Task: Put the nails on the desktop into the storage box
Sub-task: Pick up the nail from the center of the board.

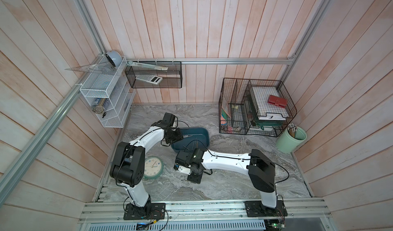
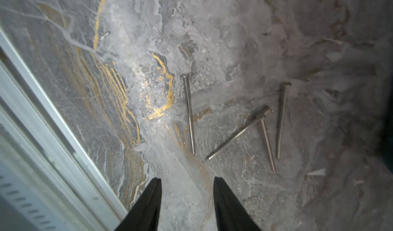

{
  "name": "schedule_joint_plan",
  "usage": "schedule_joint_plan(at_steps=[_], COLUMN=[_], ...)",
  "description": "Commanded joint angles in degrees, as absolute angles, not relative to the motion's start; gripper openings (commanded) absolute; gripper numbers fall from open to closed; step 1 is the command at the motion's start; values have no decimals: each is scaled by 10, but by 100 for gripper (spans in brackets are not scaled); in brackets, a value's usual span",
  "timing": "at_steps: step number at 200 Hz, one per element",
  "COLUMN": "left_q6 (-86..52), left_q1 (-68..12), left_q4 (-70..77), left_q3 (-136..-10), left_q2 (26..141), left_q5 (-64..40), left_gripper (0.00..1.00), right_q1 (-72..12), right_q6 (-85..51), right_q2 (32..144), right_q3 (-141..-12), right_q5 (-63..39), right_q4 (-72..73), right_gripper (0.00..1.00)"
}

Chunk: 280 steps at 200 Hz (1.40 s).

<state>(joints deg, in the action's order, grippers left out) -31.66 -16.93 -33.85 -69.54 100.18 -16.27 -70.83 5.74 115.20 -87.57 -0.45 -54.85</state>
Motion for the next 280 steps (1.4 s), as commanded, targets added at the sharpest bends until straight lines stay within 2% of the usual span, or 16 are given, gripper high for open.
schedule_joint_plan(at_steps=[1,62,104,124,148,194,233,280], left_q6=[-306,-303,-300,-298,-298,-296,-295,-301], left_q1=[-168,-168,-169,-168,-168,-168,-167,-166], left_q4=[-335,-337,-340,-338,-339,-341,-342,-335], left_q3=[-710,-713,-713,-711,-711,-712,-713,-709], left_q2=[1012,1013,1012,1012,1013,1012,1015,1015], left_q5=[-171,-170,-170,-168,-170,-170,-169,-178], left_gripper=[41,41,42,42,41,41,41,41], right_q1=[-712,-712,-712,-711,-710,-697,-689,-673], right_q6=[85,92,100,99,97,94,85,63], right_q2=[1173,1212,1247,1261,1270,1235,1118,1031], right_q3=[-902,-900,-912,-917,-917,-904,-892,-896], right_q5=[1,23,11,8,14,44,46,33], right_q4=[-544,-524,-526,-532,-534,-537,-558,-613], right_gripper=[47,48,41,29,0,0,0,0])
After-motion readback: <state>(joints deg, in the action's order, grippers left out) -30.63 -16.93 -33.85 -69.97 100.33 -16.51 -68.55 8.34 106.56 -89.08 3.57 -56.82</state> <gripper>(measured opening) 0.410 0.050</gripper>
